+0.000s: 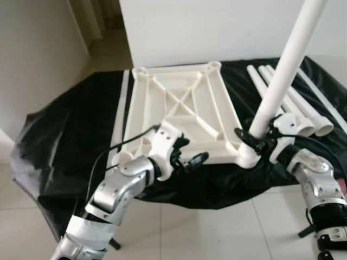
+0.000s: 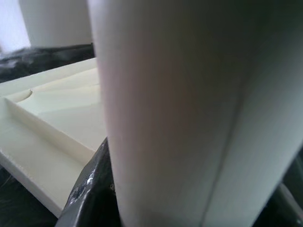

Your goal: Building children table

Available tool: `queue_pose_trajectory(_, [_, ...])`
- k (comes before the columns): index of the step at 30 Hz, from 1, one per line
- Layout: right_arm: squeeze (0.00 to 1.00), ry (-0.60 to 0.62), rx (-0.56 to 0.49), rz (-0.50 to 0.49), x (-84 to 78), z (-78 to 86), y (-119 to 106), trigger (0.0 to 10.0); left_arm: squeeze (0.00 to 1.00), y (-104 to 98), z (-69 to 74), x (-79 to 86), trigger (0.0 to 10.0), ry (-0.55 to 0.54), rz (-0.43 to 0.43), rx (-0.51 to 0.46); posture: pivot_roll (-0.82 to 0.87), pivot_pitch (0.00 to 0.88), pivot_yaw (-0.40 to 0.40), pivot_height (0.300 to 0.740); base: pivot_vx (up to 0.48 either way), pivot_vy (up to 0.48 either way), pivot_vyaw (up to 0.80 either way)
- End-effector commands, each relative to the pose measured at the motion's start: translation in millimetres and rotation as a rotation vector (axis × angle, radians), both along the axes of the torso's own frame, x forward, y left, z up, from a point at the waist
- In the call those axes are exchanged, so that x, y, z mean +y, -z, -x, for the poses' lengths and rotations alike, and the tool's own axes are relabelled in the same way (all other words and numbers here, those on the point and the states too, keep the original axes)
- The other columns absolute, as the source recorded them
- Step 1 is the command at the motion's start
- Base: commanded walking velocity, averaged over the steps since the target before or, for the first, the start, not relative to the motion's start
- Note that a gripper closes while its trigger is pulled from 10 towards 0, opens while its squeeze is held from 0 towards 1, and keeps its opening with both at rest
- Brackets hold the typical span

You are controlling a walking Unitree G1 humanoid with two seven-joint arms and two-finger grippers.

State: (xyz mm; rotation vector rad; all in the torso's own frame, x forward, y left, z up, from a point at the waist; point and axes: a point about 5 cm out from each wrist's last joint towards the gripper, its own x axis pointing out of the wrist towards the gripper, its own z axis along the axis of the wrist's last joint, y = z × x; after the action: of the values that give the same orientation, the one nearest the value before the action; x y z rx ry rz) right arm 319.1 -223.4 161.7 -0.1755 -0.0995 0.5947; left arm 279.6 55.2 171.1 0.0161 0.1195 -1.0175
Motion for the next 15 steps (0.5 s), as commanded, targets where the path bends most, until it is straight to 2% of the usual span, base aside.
queue_pose_trajectory(1, [0.0, -0.01, 0.048, -0.01, 0.2, 3.3, 9, 0.0, 0.0, -4, 4.6, -2.7, 10.0, 0.107, 0.002, -0.001, -0.05, 0.0, 0.066, 0.74, 0.0, 0.0, 0.0])
queue_pose_trajectory(7, [0.0, 0.006, 0.063, -0.043, 1.5, 2.8, 13, 0.0, 0.0, -4, 7.2, -2.8, 10.0, 0.125, -0.004, 0.003, -0.05, 0.0, 0.068, 0.74, 0.0, 0.0, 0.0])
queue_pose_trajectory(8, [0.0, 0.025, 0.063, -0.038, 1.0, 2.7, 15, 4.9, 0.0, -3, 8.2, -3.3, 10.0, 0.132, -0.006, 0.005, -0.06, 0.0, 0.068, 0.74, 0.0, 0.0, 0.0])
queue_pose_trajectory(9, [0.0, 0.025, 0.063, -0.038, 1.0, 2.7, 15, 4.9, 0.0, -3, 8.2, -3.3, 10.0, 0.132, -0.006, 0.005, -0.06, 0.0, 0.068, 0.74, 0.0, 0.0, 0.0])
queue_pose_trajectory(10, [0.0, 0.043, 0.073, -0.039, 0.1, 2.4, 17, 10.0, 0.0, -3, 9.0, -3.9, 10.0, 0.138, -0.008, 0.006, -0.06, 0.0, 0.068, 0.74, 0.0, 0.0, 0.0])
queue_pose_trajectory(15, [0.0, 0.086, 0.107, -0.068, -2.7, 0.9, 22, 10.0, 0.0, -3, 9.8, -5.9, 10.0, 0.144, -0.007, 0.006, -0.06, 0.0, 0.067, 0.74, 0.0, 0.0, 0.0])
